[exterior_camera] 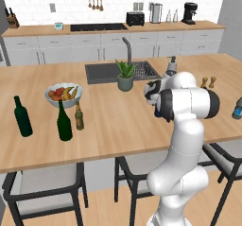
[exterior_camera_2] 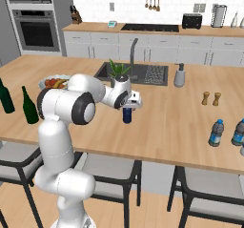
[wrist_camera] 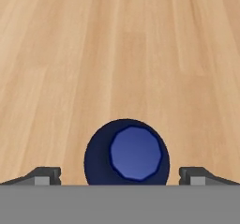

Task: Move the plastic bottles in the middle to the plastics group, and the glass bottles in the middle to the glass group.

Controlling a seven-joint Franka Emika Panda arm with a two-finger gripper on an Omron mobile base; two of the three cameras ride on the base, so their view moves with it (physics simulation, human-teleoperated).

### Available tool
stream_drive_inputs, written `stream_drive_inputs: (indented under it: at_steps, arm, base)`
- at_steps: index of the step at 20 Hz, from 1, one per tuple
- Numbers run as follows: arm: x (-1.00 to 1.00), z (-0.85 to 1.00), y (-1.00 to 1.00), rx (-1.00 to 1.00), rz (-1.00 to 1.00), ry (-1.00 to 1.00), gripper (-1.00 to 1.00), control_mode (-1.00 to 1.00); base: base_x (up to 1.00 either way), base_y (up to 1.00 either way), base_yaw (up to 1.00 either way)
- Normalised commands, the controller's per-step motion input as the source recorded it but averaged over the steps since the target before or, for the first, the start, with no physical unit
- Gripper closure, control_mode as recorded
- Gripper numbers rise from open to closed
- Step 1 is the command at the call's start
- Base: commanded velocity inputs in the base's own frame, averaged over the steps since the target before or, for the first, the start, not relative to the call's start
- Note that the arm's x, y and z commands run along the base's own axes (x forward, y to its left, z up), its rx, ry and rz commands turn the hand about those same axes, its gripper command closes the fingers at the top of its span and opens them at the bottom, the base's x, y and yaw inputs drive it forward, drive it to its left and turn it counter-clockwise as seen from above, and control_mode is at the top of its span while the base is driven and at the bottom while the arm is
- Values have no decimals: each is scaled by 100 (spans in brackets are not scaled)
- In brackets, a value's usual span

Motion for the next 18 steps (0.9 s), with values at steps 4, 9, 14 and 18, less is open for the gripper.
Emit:
stream_drive_inputs:
  at_steps: [4,9,14,18]
  arm:
    - [0,0,0,0,1,1,-100,-100]
    - [0,0,0,0,0,0,100,-100]
    - [-1,0,0,0,0,0,100,-100]
    - [-21,4,-14,0,-4,-3,100,-100]
  base:
    - [0,0,0]
    - [0,0,0]
    - [0,0,0]
    - [0,0,0]
